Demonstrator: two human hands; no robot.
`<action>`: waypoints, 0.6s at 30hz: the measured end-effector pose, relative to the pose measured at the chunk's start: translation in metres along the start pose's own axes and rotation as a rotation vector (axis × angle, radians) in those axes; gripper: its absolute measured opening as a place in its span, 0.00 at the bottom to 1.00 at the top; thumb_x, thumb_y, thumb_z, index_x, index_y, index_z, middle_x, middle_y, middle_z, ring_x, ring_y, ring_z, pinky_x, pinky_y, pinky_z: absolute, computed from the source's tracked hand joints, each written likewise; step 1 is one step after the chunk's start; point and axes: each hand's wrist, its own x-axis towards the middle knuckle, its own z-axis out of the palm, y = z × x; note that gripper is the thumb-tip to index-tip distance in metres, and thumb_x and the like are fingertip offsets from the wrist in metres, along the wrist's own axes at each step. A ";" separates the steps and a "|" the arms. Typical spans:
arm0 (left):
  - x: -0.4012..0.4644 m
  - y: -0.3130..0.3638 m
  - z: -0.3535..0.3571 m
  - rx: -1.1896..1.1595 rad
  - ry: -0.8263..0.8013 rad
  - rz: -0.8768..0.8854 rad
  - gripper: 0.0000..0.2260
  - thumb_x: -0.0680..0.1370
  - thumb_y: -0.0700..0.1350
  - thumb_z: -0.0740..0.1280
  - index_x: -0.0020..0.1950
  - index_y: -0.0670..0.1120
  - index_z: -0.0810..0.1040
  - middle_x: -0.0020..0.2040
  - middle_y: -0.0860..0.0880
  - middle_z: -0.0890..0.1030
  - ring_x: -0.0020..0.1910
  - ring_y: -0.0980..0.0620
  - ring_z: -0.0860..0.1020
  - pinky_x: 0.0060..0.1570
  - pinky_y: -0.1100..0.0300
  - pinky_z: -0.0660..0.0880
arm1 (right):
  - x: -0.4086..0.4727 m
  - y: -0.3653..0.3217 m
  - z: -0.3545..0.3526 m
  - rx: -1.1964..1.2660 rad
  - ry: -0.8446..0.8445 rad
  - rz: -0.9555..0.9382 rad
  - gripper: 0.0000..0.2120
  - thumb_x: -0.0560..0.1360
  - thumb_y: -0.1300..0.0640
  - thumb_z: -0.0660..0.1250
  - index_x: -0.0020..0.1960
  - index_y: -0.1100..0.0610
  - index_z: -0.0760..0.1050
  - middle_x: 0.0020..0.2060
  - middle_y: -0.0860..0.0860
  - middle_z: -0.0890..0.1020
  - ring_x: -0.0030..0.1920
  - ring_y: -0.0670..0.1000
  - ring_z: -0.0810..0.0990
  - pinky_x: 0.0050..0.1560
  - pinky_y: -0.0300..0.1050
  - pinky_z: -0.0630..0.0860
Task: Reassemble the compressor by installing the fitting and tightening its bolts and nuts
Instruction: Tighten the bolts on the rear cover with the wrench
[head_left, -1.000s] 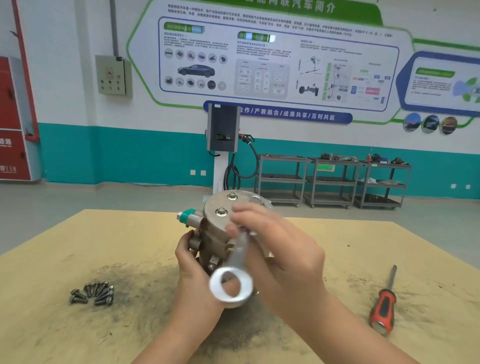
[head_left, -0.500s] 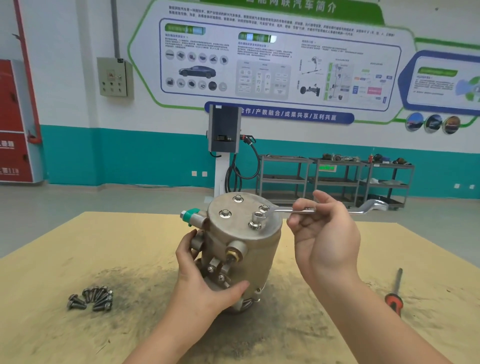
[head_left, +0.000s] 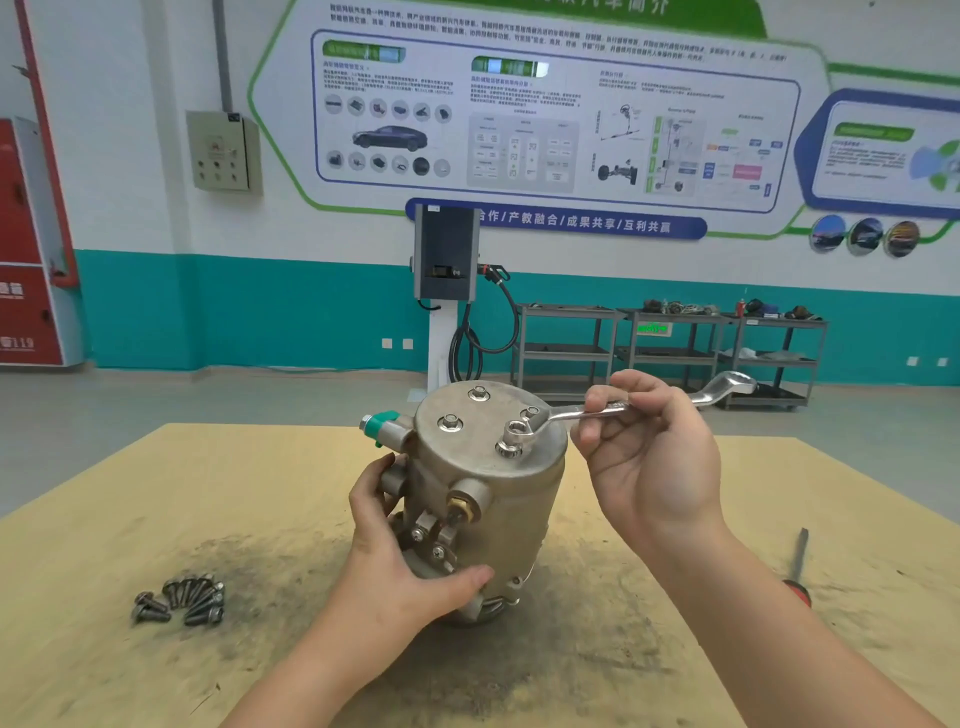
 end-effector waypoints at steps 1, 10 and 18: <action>0.001 -0.001 -0.001 0.005 0.000 -0.001 0.44 0.55 0.59 0.79 0.57 0.81 0.51 0.57 0.81 0.65 0.59 0.77 0.69 0.50 0.83 0.66 | 0.001 0.000 -0.001 0.000 -0.002 -0.001 0.08 0.75 0.67 0.52 0.44 0.61 0.69 0.28 0.56 0.77 0.24 0.53 0.71 0.27 0.39 0.73; 0.005 -0.005 -0.008 0.060 -0.019 -0.008 0.42 0.58 0.60 0.78 0.60 0.75 0.53 0.53 0.81 0.68 0.58 0.74 0.73 0.53 0.69 0.71 | 0.000 0.004 0.002 0.011 0.015 0.051 0.08 0.77 0.66 0.52 0.43 0.60 0.69 0.28 0.57 0.77 0.24 0.52 0.72 0.26 0.39 0.73; 0.003 -0.004 -0.003 0.067 0.030 -0.016 0.44 0.54 0.60 0.78 0.60 0.72 0.53 0.52 0.78 0.71 0.56 0.72 0.75 0.48 0.75 0.72 | -0.018 0.028 -0.007 -0.044 -0.031 -0.310 0.13 0.82 0.65 0.47 0.45 0.61 0.68 0.28 0.57 0.79 0.25 0.56 0.77 0.30 0.40 0.75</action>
